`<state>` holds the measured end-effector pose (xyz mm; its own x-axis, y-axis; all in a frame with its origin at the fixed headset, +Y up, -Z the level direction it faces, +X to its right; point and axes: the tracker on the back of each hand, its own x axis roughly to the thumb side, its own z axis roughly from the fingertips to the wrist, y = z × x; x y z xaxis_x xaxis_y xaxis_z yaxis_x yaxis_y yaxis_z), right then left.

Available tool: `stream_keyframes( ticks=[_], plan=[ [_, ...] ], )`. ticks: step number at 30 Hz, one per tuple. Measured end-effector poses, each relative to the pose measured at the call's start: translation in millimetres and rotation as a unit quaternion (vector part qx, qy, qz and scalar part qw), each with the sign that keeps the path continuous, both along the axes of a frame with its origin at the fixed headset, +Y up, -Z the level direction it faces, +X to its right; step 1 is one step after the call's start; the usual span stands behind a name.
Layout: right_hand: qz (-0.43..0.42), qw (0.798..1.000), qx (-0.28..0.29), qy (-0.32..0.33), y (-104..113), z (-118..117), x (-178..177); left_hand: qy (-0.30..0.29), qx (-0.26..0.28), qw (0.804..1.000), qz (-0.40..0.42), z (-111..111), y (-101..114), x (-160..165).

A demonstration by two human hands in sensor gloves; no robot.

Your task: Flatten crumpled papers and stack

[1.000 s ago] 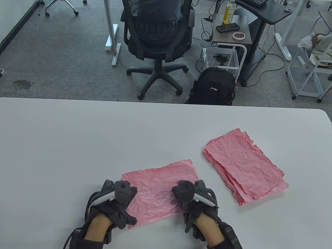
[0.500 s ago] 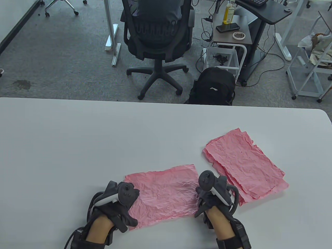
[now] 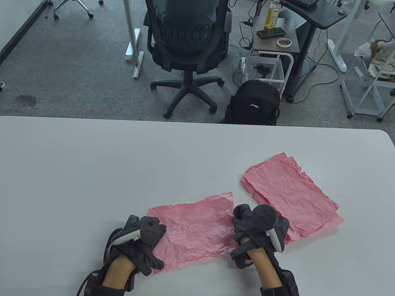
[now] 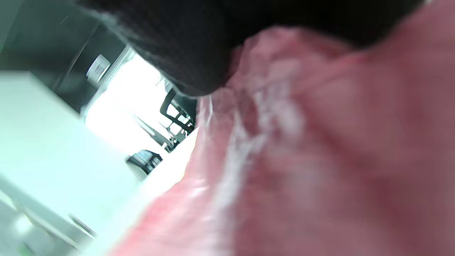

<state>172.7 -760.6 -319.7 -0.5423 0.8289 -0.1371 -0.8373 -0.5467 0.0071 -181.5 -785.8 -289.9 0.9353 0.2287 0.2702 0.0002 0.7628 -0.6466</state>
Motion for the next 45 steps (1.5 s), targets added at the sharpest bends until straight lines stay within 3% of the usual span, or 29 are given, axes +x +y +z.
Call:
stream_keyframes(
  ticks=[2,4,8,11,13,15,19,24,29,35,37,40,45],
  plan=[
    [-0.115,0.992,-0.058,0.009,-7.6,0.3,4.1,0.001,0.000,1.000,0.001,0.2,-0.3,-0.2],
    [-0.156,0.983,-0.094,0.034,-12.8,-0.4,6.6,0.002,-0.002,1.000,0.003,-0.4,-0.4,-0.4],
    [-0.139,0.979,-0.127,0.077,-16.8,-0.8,5.4,0.000,0.000,1.000,0.002,0.0,0.4,0.4],
    [-0.073,0.985,-0.127,0.093,-16.1,-1.5,-0.8,-0.001,-0.003,1.000,0.006,-1.3,-0.2,0.2],
    [-0.023,0.992,-0.100,0.073,-11.5,-0.8,-2.2,-0.004,-0.002,1.000,0.007,-1.0,-0.2,0.3],
    [-0.030,0.995,-0.072,0.058,-5.2,-1.4,1.0,-0.007,0.007,1.000,0.010,-0.9,-0.1,-0.4],
    [-0.144,0.990,-0.003,-0.012,8.0,-0.4,32.5,0.026,0.101,0.994,0.042,-3.5,15.4,-8.0],
    [-0.259,0.943,0.112,-0.175,21.4,10.5,92.2,0.056,0.239,0.967,0.071,-0.8,36.1,-14.6],
    [-0.316,0.889,0.165,-0.287,20.4,25.0,139.9,0.054,0.272,0.958,0.071,1.5,39.4,-11.5],
    [-0.262,0.892,0.136,-0.343,0.6,30.8,169.7,0.048,0.261,0.962,0.069,1.4,35.8,-8.7],
    [-0.197,0.912,0.127,-0.337,3.6,31.4,169.7,0.048,0.259,0.962,0.072,2.0,35.9,-8.9],
    [-0.093,0.924,0.139,-0.344,14.5,31.5,168.0,0.049,0.263,0.960,0.075,3.1,36.1,-9.7],
    [0.017,0.923,0.149,-0.355,20.1,35.0,166.1,0.049,0.262,0.961,0.079,4.2,36.6,-9.8]
  ],
)
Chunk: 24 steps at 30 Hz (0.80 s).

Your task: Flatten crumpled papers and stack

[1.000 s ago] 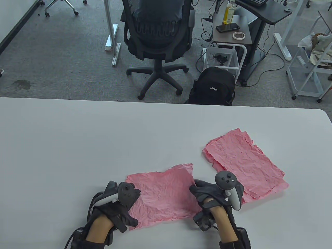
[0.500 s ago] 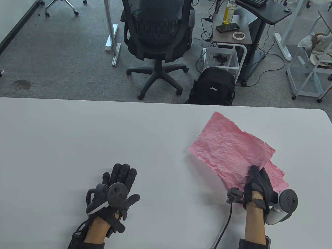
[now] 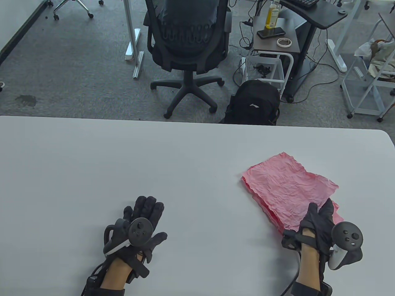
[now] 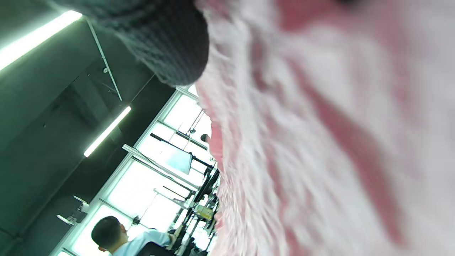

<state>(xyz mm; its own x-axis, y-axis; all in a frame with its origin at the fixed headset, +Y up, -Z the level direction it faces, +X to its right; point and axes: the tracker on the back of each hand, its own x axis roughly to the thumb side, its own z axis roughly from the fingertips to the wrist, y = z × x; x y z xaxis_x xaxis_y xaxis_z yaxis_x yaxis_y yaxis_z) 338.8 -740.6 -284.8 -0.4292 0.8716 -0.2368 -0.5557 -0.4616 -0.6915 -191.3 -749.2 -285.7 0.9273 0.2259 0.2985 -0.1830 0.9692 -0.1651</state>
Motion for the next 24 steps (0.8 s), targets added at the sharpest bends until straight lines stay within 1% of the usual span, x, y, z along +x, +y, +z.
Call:
stream_keyframes(
  ticks=[2,5,6,8,11,14,15,17,22,24],
  plan=[
    [0.043,0.999,0.010,-0.014,4.4,0.9,-0.2,0.000,0.000,1.000,-0.003,-0.5,0.2,0.2],
    [0.122,0.992,0.024,-0.027,17.7,6.3,-6.7,0.000,0.006,1.000,-0.002,0.4,1.3,-0.5],
    [0.155,0.987,0.032,-0.027,23.9,7.9,-11.8,0.002,0.011,1.000,0.001,0.6,2.2,-0.8],
    [0.190,0.980,0.050,-0.012,32.2,7.7,-22.6,0.007,0.020,1.000,0.005,0.4,3.6,-1.2],
    [0.213,0.972,0.086,0.050,38.6,2.7,-51.7,0.007,0.037,0.999,0.007,1.5,5.1,-0.9],
    [0.252,0.957,0.085,0.113,36.6,-4.7,-83.3,0.011,0.065,0.998,0.011,2.6,7.4,-0.9],
    [0.255,0.952,0.086,0.146,33.6,-8.2,-95.0,0.013,0.072,0.997,0.016,2.7,8.6,-1.3],
    [0.254,0.944,0.086,0.190,26.5,-12.6,-111.9,0.015,0.082,0.996,0.024,4.2,10.8,-2.4],
    [0.248,0.921,0.089,0.286,15.1,-19.1,-142.1,0.026,0.124,0.991,0.046,7.7,17.0,-5.9],
    [0.249,0.914,0.092,0.308,14.0,-19.0,-151.5,0.029,0.135,0.989,0.049,8.7,18.8,-7.1]
  ],
)
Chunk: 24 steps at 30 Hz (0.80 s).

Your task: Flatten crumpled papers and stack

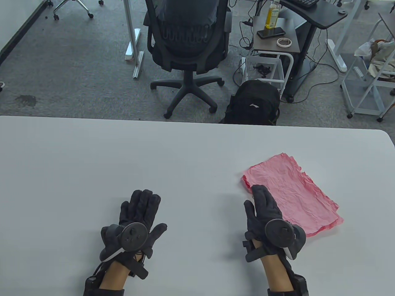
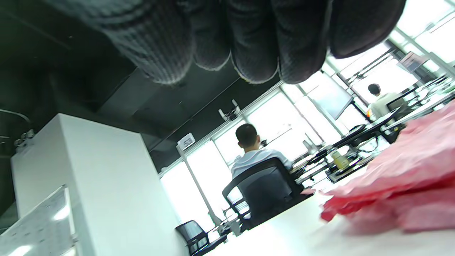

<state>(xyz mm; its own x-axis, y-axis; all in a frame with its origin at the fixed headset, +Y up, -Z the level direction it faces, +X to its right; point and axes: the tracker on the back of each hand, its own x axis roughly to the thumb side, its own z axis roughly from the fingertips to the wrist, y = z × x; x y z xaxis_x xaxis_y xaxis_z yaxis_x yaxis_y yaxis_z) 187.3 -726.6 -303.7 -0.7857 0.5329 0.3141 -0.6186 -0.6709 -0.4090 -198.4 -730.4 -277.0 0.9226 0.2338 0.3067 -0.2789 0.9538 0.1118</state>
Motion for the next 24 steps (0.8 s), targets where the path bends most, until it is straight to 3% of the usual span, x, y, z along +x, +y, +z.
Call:
stream_keyframes(
  ticks=[10,24],
  plan=[
    [0.012,0.988,-0.036,0.150,-6.9,-0.3,-36.5,0.008,0.007,1.000,0.013,-0.3,0.7,-3.0],
    [0.020,0.973,-0.081,0.214,-22.3,-3.6,-50.8,-0.009,-0.033,0.997,0.065,-2.6,-4.2,-6.0]
  ],
)
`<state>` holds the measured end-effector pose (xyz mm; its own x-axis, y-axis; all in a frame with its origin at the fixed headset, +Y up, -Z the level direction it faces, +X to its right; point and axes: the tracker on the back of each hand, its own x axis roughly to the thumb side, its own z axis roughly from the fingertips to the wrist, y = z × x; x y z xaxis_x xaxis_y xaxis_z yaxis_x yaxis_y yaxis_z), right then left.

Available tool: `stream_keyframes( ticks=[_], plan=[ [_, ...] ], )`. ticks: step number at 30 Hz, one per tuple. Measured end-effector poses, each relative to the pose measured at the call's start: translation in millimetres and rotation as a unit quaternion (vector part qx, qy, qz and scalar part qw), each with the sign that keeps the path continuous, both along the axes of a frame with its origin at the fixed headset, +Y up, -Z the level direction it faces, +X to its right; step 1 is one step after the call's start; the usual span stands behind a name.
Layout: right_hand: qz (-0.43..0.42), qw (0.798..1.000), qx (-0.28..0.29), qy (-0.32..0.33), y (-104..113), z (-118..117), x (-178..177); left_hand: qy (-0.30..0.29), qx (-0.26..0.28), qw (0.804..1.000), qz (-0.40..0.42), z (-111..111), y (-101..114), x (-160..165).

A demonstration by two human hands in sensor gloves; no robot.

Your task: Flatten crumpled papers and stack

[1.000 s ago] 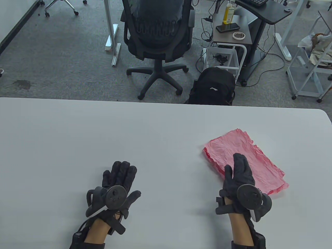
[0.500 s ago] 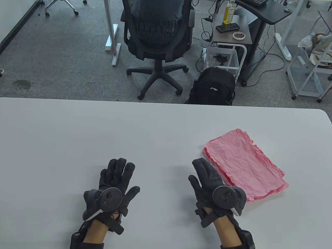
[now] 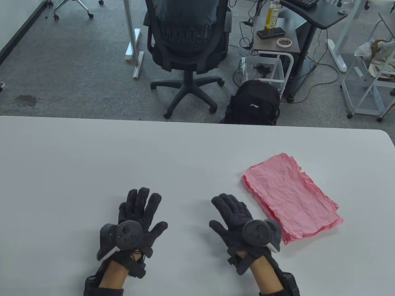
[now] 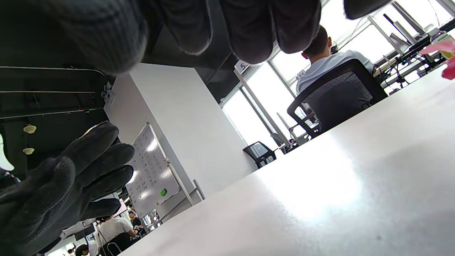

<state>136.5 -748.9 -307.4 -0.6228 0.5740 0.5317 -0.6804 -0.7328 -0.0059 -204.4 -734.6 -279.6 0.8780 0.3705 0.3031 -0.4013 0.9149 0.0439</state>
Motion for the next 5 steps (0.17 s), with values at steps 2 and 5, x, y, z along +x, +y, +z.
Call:
stream_keyframes(
  ticks=[2,5],
  plan=[
    [-0.002,1.000,-0.008,0.007,-1.6,-0.6,-0.3,-0.005,-0.012,1.000,0.013,-0.5,-1.6,0.7],
    [-0.007,1.000,-0.014,0.012,-2.9,-0.9,0.1,-0.007,-0.022,1.000,0.013,-1.0,-3.9,2.9]
  ],
)
